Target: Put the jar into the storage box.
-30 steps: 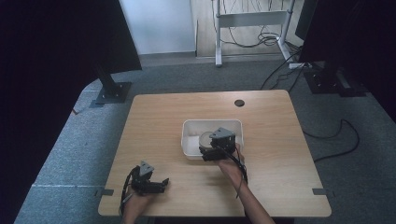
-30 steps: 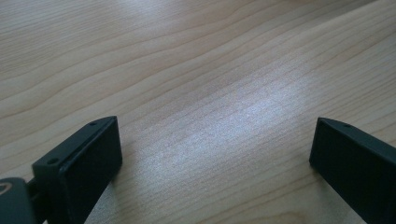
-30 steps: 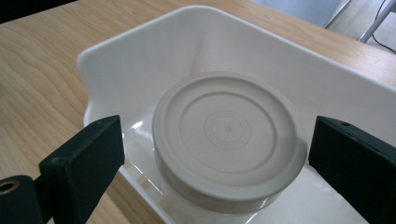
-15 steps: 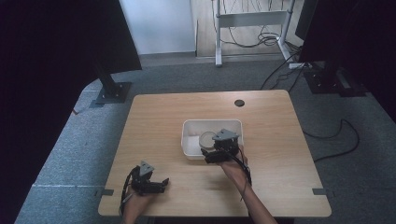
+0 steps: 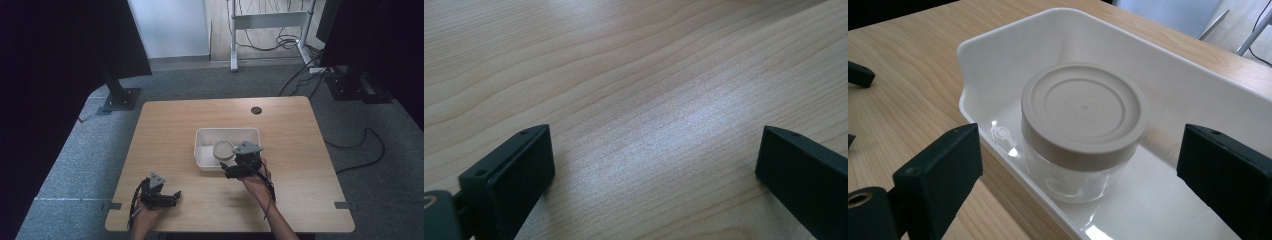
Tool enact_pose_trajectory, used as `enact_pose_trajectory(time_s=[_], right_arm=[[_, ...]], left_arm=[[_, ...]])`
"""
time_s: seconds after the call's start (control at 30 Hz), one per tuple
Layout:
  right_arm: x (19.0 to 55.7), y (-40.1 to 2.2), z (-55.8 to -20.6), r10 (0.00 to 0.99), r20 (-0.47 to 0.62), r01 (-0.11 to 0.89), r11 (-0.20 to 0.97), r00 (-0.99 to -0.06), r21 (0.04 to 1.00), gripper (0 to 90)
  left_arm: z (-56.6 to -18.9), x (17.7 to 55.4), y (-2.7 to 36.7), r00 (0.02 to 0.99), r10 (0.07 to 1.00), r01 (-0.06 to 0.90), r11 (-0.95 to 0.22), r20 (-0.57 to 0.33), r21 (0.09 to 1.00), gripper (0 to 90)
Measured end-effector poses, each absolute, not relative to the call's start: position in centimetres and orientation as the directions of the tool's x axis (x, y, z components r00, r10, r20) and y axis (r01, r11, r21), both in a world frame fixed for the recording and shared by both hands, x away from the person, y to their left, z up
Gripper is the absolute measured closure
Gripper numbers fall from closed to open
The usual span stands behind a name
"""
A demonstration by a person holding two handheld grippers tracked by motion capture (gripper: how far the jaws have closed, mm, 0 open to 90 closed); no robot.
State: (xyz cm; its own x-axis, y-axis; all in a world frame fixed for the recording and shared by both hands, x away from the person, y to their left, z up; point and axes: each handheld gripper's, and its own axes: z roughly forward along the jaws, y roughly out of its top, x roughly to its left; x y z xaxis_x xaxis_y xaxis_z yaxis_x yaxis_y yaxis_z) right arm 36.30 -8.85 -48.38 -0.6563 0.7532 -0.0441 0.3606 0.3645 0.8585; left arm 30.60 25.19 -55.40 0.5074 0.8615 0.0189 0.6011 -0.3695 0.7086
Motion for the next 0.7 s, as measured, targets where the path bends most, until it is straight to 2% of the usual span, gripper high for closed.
enact_pose_trajectory(time_s=[0.7], right_arm=[[34.7, -10.5, -47.8, 0.742, -0.062, 0.343, 0.380, -0.667, 0.859, 4.1]], left_arm=[[-55.4, 30.6, 25.2, 0.505, 0.863, 0.602, -0.365, 0.016, 0.710, 2.4]])
